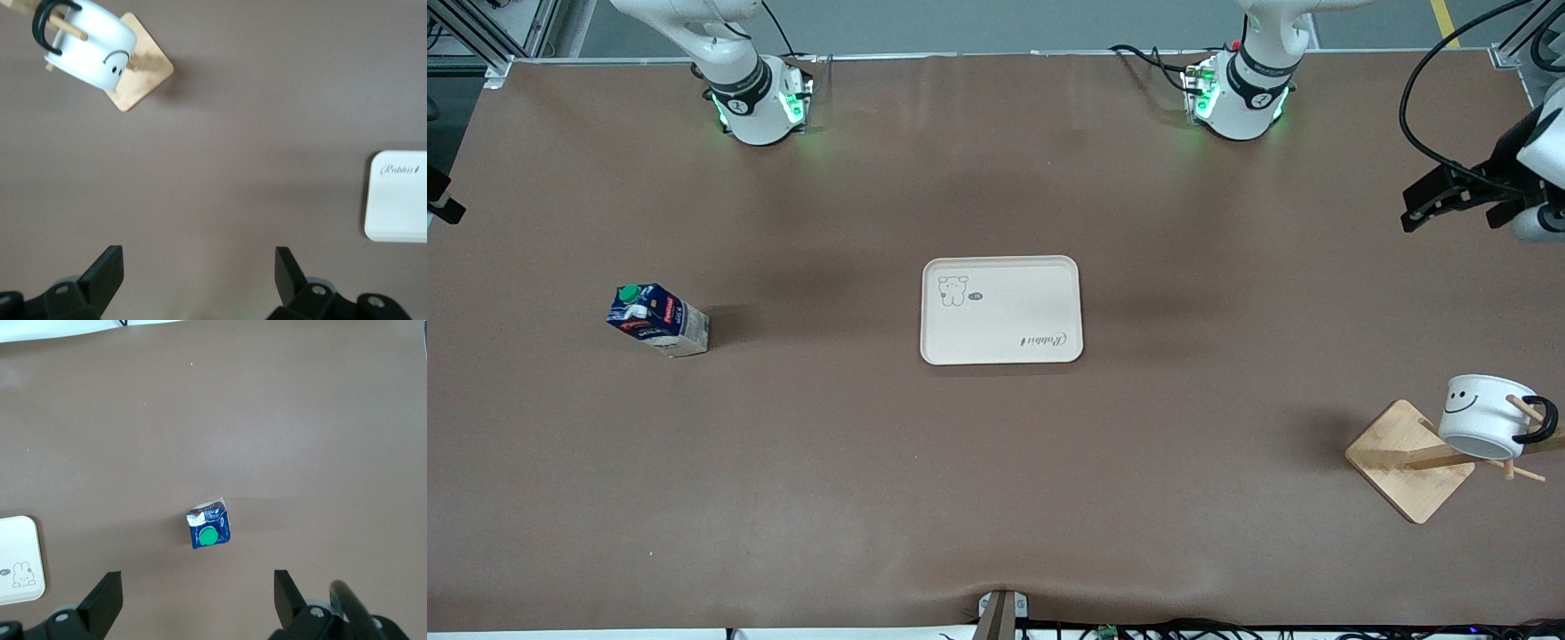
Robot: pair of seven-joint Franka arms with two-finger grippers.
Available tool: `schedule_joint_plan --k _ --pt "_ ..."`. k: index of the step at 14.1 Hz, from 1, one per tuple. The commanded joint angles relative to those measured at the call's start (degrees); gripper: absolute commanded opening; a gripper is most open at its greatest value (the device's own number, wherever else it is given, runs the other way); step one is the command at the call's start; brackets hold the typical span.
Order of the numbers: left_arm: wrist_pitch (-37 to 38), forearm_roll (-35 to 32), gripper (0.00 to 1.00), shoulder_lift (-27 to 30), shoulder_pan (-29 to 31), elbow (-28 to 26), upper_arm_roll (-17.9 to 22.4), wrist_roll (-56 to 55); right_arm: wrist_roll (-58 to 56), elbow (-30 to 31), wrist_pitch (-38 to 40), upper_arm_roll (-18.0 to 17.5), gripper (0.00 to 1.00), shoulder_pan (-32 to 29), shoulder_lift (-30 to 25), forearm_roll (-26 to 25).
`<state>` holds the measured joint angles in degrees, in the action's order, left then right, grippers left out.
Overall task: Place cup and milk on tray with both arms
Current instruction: 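Move the left gripper toward the white mug on the wooden stand, then lower the left gripper onto the mug rim while the right gripper approaches the milk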
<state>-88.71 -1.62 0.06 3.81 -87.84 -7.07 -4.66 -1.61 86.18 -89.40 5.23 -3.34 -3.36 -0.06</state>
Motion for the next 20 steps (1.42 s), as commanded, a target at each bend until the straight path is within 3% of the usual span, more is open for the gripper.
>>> schedule_joint_plan --k 1,11,15,20 --pt "-3.91 -0.04 1.0 -1.91 1.2 0.21 0.04 -0.44 0.03 -1.01 -0.77 -0.39 1.0 -0.7 0.98 0.32" --pt "-24.65 -1.36 1.0 -0.33 7.97 -13.31 -0.31 0.53 0.03 -1.01 -1.57 -0.48 1.0 -0.53 1.42 0.32" --pt "-40.46 -1.36 1.0 1.25 9.38 -23.85 -0.31 0.53 -0.23 -1.01 -1.13 -0.39 1.0 -1.05 1.34 0.23" --pt "-53.04 -1.36 1.0 -1.2 10.69 -28.79 -0.31 1.05 -0.49 -1.45 2.11 -0.65 1.0 -0.97 0.72 -0.38"
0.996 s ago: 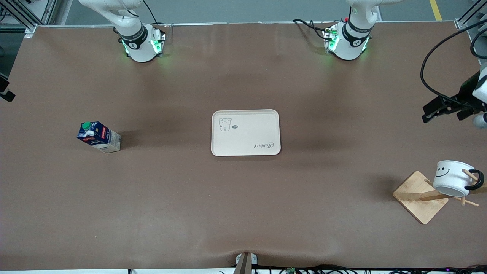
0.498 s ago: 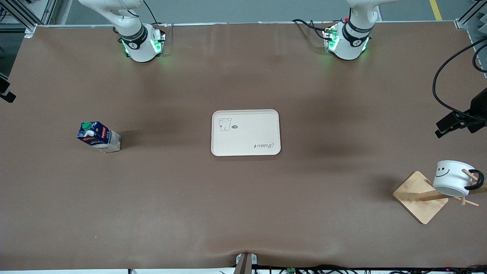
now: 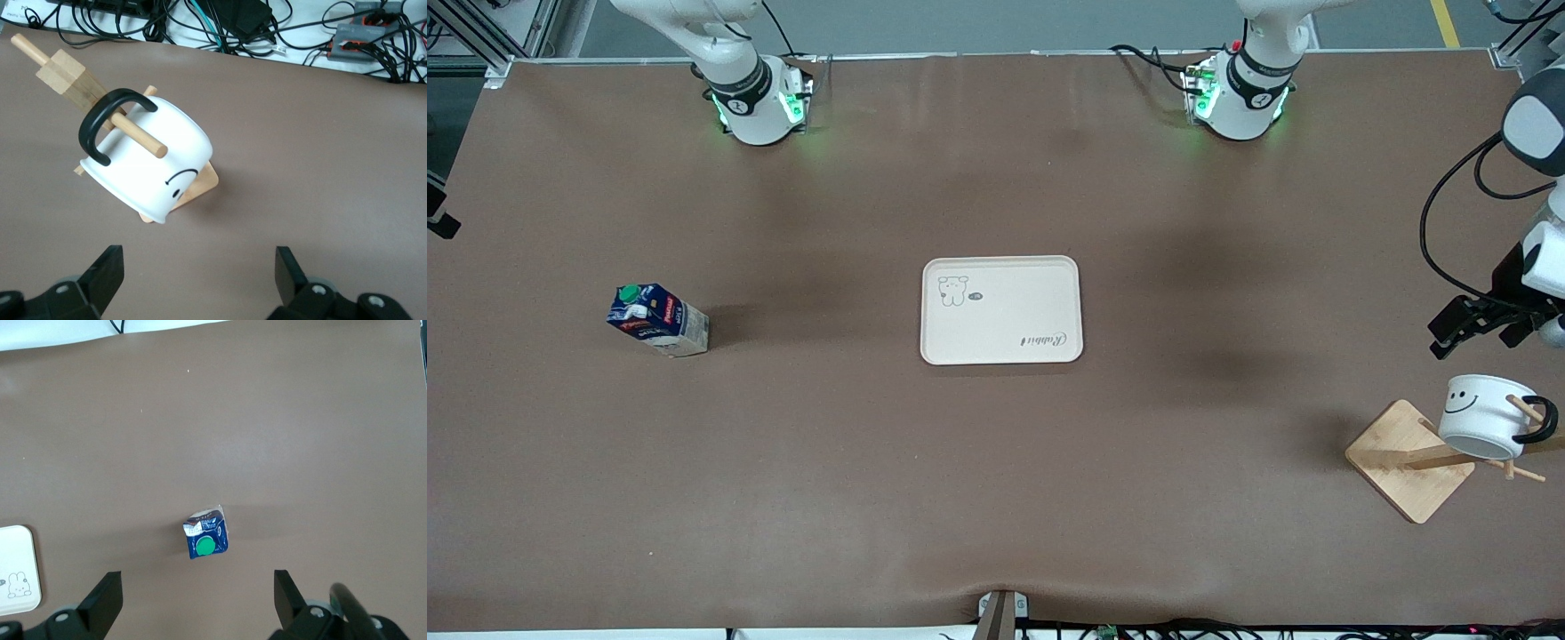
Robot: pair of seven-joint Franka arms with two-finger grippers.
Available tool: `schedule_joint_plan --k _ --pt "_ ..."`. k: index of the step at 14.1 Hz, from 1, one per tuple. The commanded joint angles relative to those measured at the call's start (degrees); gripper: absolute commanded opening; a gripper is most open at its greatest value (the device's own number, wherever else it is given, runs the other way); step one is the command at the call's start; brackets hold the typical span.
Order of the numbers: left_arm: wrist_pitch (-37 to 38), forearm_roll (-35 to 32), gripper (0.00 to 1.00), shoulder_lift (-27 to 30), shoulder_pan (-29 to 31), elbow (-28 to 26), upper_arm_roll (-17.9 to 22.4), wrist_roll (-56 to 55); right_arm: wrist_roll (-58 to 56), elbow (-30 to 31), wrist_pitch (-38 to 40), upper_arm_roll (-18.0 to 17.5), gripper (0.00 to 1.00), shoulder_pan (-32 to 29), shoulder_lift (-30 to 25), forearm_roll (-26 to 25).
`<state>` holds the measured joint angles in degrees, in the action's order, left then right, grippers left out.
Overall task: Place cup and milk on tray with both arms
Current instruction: 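Lower the left gripper onto the mug rim while the right gripper approaches the milk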
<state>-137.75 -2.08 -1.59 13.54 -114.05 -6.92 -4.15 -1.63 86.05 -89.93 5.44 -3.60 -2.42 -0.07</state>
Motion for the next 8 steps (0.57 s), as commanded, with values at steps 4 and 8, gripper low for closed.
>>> schedule_joint_plan --k 4,8 --pt "-7.88 -0.9 1.0 -2.79 2.45 -2.49 -0.55 4.75 -0.39 -3.08 7.4 -0.87 1.0 -0.61 -0.04 0.33" --pt "-9.81 -0.9 1.0 -4.9 3.33 -2.05 -0.55 8.09 -0.3 -3.08 8.1 -0.69 1.0 -0.79 -0.04 0.25"
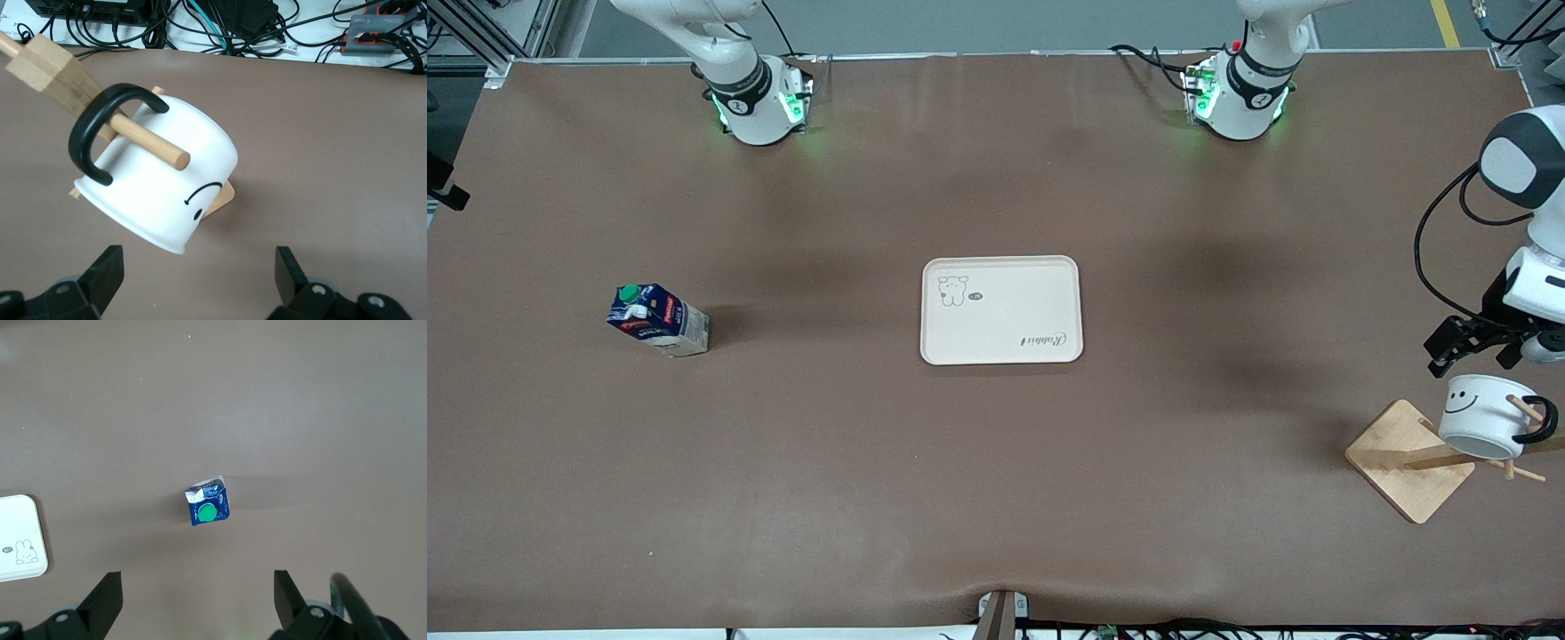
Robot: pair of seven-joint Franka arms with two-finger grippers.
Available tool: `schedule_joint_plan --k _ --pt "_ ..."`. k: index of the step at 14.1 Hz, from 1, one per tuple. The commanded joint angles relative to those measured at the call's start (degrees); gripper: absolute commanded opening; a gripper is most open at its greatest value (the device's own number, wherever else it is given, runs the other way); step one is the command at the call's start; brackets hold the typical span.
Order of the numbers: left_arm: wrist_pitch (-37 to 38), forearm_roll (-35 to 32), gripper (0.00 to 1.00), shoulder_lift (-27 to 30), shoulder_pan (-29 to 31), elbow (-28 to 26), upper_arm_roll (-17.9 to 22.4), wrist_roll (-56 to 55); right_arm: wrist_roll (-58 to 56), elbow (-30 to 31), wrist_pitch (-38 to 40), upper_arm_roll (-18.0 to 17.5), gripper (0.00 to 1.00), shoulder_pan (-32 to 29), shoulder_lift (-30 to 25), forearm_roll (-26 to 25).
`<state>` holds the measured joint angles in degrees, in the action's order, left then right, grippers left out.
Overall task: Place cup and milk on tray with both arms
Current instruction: 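Lower the left gripper onto the mug rim while the right gripper approaches the milk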
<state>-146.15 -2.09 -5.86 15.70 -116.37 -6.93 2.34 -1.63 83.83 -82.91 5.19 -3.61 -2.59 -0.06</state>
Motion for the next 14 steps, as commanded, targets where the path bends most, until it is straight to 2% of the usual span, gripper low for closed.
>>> schedule_joint_plan --k 1,7,11,14 --pt "-2.46 -0.9 1.0 -1.26 1.35 0.36 -0.63 2.93 -0.3 -0.86 0.65 -0.44 1.0 -0.79 0.13 0.15" --pt "-5.55 -0.82 0.98 -4.51 1.79 2.38 -0.63 3.99 -0.56 -0.86 -1.99 -0.62 1.0 0.44 3.21 -0.82" --pt "-6.69 -0.81 0.79 -5.57 1.79 2.56 -0.63 3.99 0.05 -0.43 -1.73 -0.44 1.0 -0.09 4.44 1.64" --pt "-6.69 -0.81 0.58 -5.74 1.7 2.73 -0.63 3.99 0.14 0.45 -1.64 -0.44 1.0 0.18 5.75 1.55"
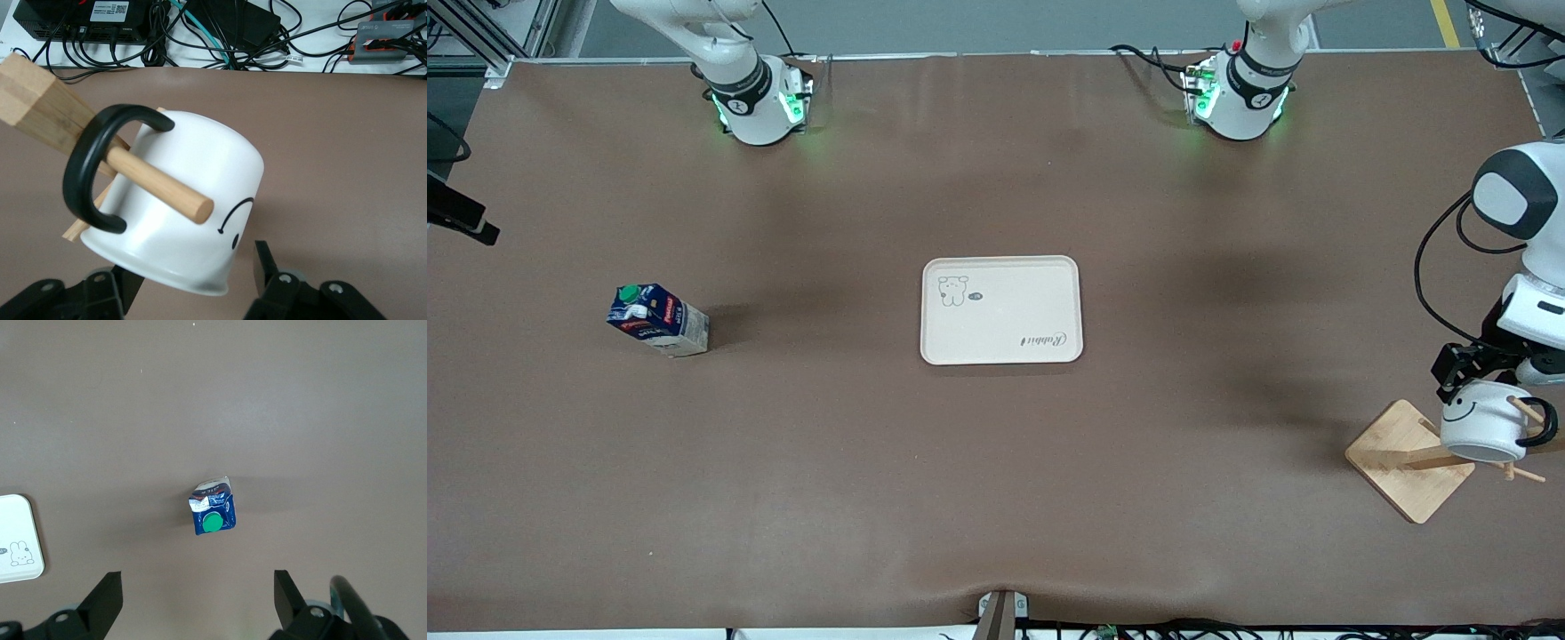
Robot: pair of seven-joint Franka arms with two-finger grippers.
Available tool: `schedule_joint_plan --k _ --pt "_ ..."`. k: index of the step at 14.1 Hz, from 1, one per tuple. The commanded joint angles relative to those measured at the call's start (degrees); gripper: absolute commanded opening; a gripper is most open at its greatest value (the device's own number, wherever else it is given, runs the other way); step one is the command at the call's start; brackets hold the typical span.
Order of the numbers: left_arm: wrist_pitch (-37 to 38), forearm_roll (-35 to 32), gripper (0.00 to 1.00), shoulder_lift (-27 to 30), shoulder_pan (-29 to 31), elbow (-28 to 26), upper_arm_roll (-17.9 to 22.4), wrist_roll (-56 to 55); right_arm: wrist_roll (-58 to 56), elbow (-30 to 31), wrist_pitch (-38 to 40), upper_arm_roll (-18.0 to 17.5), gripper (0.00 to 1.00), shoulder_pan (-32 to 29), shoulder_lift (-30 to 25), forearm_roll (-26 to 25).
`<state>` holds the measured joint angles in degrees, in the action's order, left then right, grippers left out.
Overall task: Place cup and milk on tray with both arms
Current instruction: 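Lower the left gripper onto the mug rim while the right gripper approaches the milk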
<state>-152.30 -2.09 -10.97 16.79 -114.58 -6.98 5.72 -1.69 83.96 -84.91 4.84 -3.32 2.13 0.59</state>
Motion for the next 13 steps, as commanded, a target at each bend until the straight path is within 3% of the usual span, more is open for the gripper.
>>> schedule_joint_plan --k 1,5,6,8,11,13 --pt "-0.55 -0.81 0.49 -0.54 0.61 0.85 -0.58 0.61 0.11 0.33 0.01 -0.09 1.0 -0.02 1.55 0.91" --pt "-0.55 -0.81 0.09 -0.37 0.35 0.67 -0.58 0.79 0.29 1.56 -0.17 -0.09 1.0 0.07 3.75 0.91" --pt "-0.55 -0.9 0.03 -0.37 0.26 0.76 -0.58 0.79 0.29 2.08 0.44 -0.09 1.0 0.16 4.36 0.91" --pt "-0.55 -0.9 0.0 -0.37 0.0 0.94 -0.84 0.79 0.37 2.79 0.44 -0.09 1.0 0.07 4.89 0.91" --pt "-0.46 -0.9 0.0 0.07 -0.44 1.03 -1.02 0.79 0.37 3.59 5.18 -0.18 1.0 -0.72 10.33 1.08" --pt "0.42 -0.81 0.0 1.12 -0.27 1.11 -3.03 0.35 1.33 3.14 5.72 -0.18 1.0 0.42 10.43 1.0"
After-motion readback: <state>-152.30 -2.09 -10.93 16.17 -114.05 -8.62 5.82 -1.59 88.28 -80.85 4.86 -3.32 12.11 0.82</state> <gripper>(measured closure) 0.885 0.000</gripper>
